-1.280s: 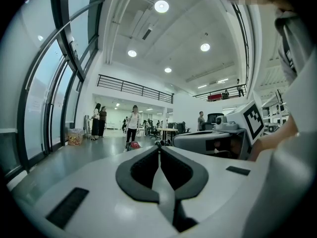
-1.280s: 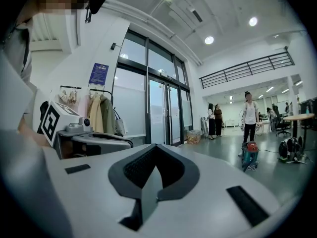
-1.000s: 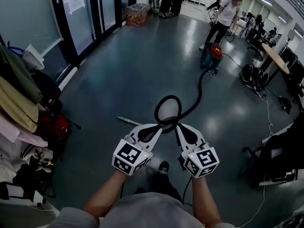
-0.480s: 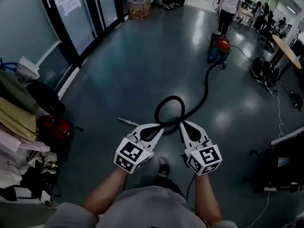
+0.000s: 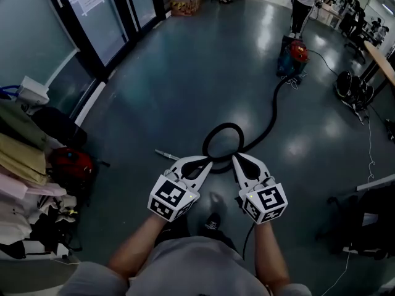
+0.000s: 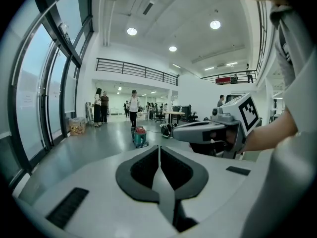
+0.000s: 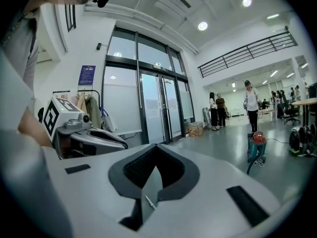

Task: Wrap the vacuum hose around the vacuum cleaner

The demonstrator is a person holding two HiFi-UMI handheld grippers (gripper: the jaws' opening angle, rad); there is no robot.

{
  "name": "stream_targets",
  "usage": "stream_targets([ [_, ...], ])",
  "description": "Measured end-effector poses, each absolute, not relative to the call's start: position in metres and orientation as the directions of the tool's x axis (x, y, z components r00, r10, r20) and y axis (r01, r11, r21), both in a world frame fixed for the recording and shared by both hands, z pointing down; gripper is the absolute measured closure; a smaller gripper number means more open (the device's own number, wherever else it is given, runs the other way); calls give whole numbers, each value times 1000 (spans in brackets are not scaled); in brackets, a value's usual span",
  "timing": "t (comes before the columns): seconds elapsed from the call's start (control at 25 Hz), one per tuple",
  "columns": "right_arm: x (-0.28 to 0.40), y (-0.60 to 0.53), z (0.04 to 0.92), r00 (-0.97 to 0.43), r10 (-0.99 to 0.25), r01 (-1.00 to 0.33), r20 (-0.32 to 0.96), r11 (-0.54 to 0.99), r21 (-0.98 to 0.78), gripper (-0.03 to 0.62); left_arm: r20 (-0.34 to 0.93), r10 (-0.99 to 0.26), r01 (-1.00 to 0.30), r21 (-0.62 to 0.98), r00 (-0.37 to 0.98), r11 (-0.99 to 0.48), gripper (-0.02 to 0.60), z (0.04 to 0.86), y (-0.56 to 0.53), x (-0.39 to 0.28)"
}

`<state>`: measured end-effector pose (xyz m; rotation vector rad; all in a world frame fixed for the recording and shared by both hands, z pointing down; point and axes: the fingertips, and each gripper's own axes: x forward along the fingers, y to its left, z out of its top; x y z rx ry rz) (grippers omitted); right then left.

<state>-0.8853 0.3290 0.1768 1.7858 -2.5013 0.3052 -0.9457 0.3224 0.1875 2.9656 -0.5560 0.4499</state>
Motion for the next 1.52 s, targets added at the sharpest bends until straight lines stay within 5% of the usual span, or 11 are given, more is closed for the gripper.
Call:
stream_targets([
  [1.16, -923, 137, 237, -226, -913, -974, 338, 211, -83, 592, 330, -184, -241, 143, 926, -960, 561, 255, 122, -979],
  [1.52, -905, 135, 287, -311, -838, -946, 448, 320, -58, 592, 433, -218, -311, 154, 874, -938, 561, 311, 117, -967],
])
